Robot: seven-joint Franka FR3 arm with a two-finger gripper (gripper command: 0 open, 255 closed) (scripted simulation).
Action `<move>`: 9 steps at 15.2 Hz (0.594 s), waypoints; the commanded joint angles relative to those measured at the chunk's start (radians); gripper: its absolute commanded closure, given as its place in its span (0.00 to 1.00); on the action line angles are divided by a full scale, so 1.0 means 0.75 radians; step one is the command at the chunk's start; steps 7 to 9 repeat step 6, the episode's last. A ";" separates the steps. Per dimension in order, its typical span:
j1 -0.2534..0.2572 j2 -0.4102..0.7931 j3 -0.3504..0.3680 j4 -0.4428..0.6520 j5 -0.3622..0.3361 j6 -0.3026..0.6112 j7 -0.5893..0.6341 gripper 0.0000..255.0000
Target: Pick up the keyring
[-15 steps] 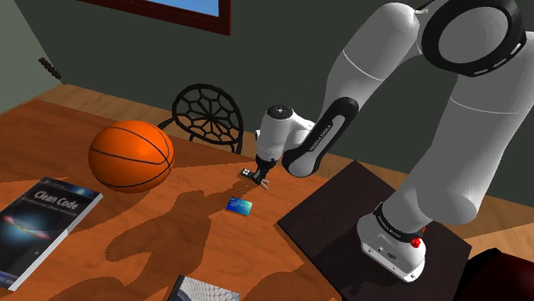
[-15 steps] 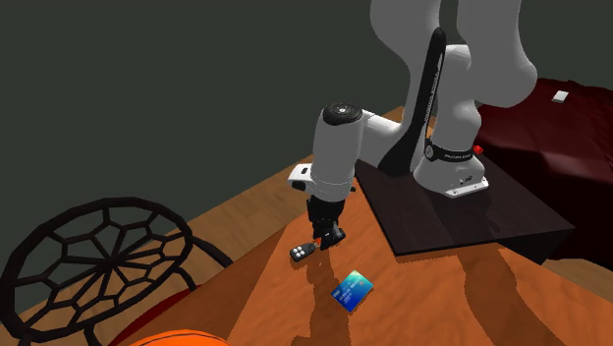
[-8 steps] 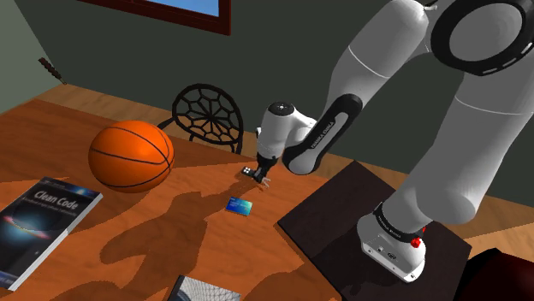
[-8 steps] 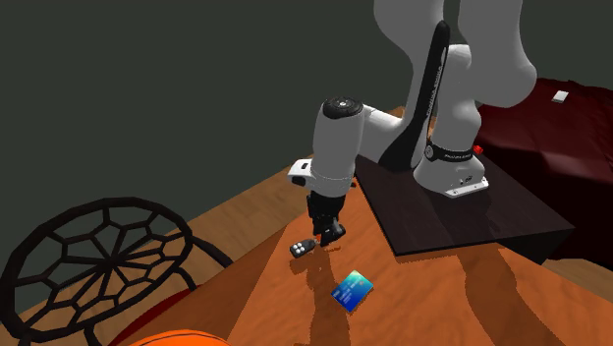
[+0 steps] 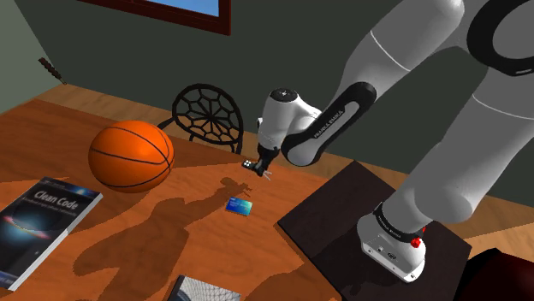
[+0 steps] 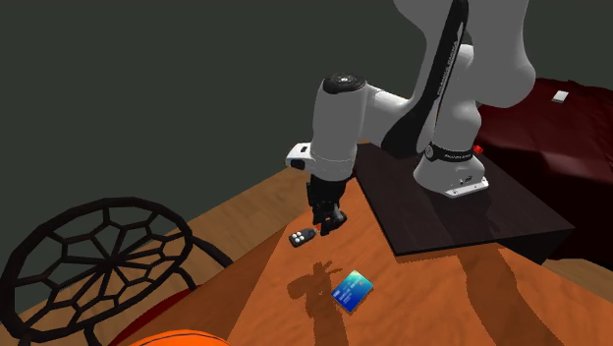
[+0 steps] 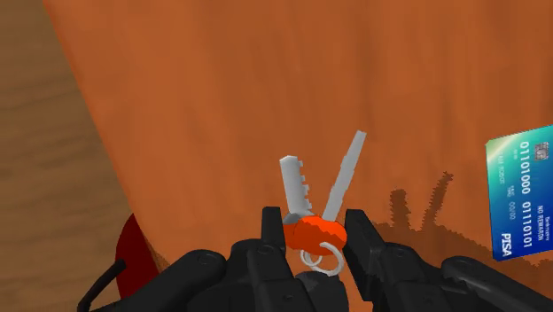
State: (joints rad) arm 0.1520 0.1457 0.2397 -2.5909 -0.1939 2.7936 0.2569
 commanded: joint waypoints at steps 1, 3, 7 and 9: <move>-0.011 -0.044 0.017 -0.005 0.042 -0.037 -0.034 1.00; -0.016 -0.086 0.029 -0.007 0.079 -0.075 -0.062 1.00; -0.016 -0.109 0.033 -0.007 0.099 -0.097 -0.078 1.00; -0.016 -0.109 0.033 -0.007 0.099 -0.097 -0.078 1.00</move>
